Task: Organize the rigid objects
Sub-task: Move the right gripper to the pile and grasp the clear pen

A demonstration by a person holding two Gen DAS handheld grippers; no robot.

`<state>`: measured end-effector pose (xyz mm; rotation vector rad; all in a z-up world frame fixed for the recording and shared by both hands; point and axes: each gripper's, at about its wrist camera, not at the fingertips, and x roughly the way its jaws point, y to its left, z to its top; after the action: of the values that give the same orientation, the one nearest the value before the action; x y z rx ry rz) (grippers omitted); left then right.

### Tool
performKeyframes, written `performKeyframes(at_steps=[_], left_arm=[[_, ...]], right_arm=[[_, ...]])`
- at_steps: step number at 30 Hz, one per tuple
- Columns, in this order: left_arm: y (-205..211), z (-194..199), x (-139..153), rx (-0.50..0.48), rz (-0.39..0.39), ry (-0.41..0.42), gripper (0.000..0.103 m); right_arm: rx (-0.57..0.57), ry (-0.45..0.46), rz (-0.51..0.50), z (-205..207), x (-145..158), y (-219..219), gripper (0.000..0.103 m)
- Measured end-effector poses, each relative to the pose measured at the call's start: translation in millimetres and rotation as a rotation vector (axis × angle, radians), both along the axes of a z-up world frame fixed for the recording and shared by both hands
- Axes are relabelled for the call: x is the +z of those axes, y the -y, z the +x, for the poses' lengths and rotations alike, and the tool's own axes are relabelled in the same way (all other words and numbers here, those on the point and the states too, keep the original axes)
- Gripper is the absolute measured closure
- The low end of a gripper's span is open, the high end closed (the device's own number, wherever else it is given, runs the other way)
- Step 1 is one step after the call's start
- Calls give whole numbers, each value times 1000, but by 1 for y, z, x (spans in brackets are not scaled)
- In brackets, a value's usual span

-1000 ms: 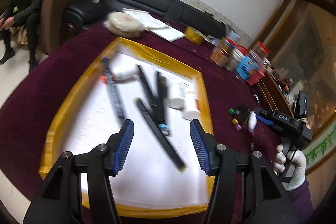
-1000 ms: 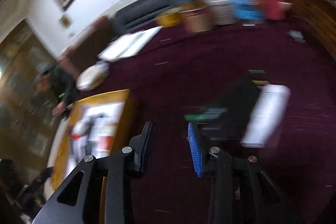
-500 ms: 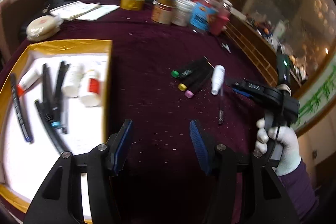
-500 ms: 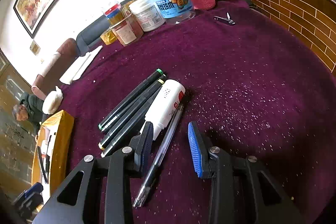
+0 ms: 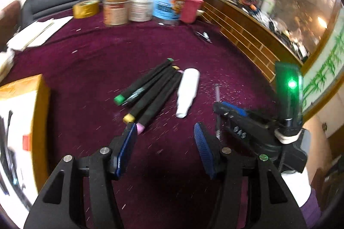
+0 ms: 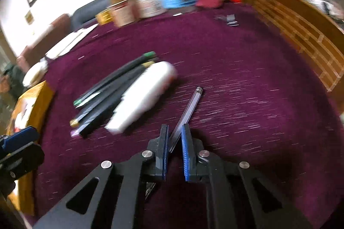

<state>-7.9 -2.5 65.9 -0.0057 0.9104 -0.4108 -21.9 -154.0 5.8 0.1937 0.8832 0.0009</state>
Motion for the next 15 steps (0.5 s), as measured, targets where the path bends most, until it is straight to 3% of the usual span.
performKeyframes(at_steps=[4, 5, 7, 12, 14, 15], left_arm=[[42, 23, -14, -81, 68, 6, 50], [49, 28, -18, -96, 79, 6, 50], [70, 41, -28, -122, 135, 22, 50], [106, 63, -51, -176, 285, 63, 52], [110, 65, -53, -179, 301, 89, 73], [108, 64, -52, -179, 300, 72, 77]], right_arm=[[-123, 51, 13, -2, -2, 42, 93], [-129, 63, 94, -3, -5, 54, 92], [-141, 70, 161, -3, -7, 65, 92], [-137, 72, 185, -2, -8, 65, 91], [-136, 74, 198, -3, -8, 67, 91], [-137, 74, 205, -4, -9, 67, 91]])
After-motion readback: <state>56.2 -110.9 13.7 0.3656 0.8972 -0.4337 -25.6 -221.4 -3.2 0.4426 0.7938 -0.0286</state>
